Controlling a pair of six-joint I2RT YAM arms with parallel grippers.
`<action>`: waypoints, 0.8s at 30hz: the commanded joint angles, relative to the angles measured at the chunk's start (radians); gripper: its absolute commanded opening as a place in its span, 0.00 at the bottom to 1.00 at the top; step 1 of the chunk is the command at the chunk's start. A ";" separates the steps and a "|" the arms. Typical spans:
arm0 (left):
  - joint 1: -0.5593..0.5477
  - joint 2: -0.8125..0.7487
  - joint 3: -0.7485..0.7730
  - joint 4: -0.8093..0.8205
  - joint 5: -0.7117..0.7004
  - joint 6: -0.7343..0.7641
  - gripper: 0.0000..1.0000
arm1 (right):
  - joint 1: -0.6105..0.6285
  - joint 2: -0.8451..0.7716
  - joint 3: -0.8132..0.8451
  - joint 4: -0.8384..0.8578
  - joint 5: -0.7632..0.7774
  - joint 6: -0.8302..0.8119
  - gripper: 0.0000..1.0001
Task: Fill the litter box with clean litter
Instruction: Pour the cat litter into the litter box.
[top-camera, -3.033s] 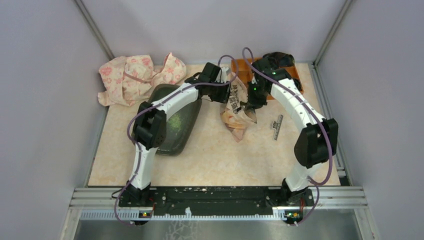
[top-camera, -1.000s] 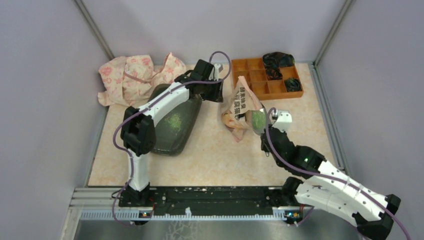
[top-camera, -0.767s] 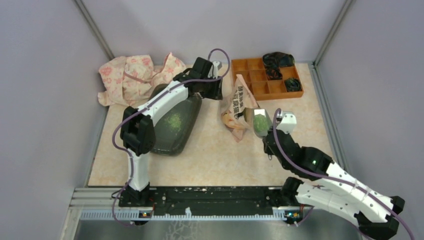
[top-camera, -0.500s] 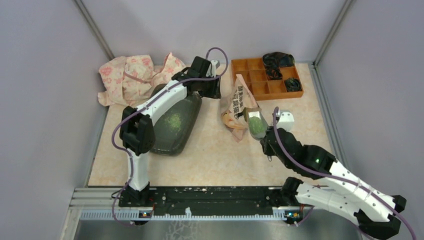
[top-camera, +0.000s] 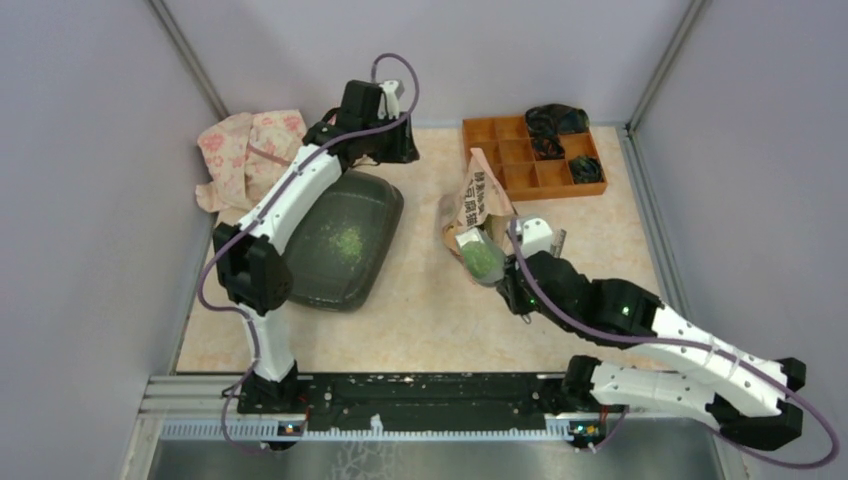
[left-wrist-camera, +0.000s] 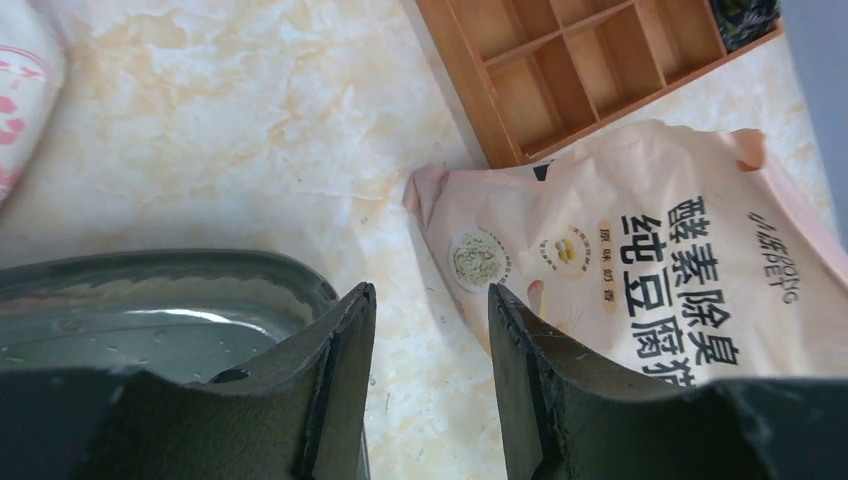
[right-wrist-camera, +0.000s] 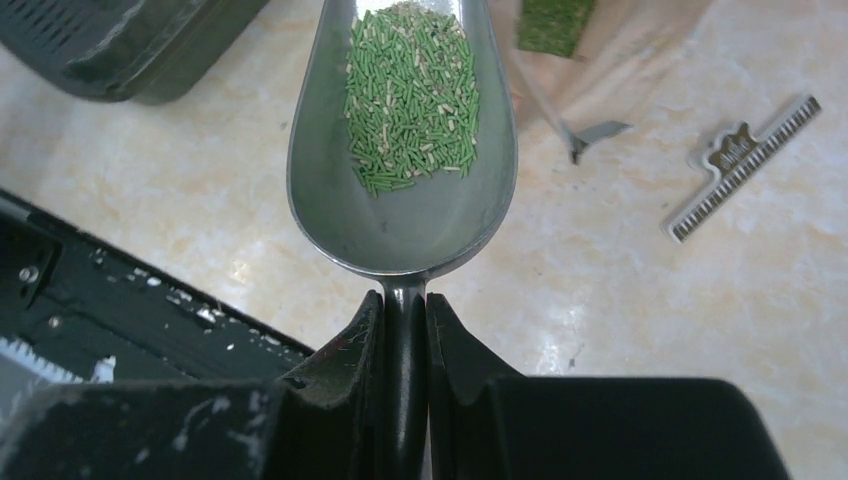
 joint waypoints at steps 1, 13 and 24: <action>0.022 -0.098 -0.026 0.004 -0.007 -0.019 0.52 | 0.146 0.078 0.096 0.098 0.065 -0.018 0.00; 0.204 -0.344 -0.296 0.070 -0.019 -0.042 0.55 | 0.286 0.413 0.329 0.254 0.048 -0.135 0.00; 0.397 -0.514 -0.533 0.110 0.018 -0.074 0.63 | 0.191 0.642 0.489 0.374 -0.129 -0.219 0.00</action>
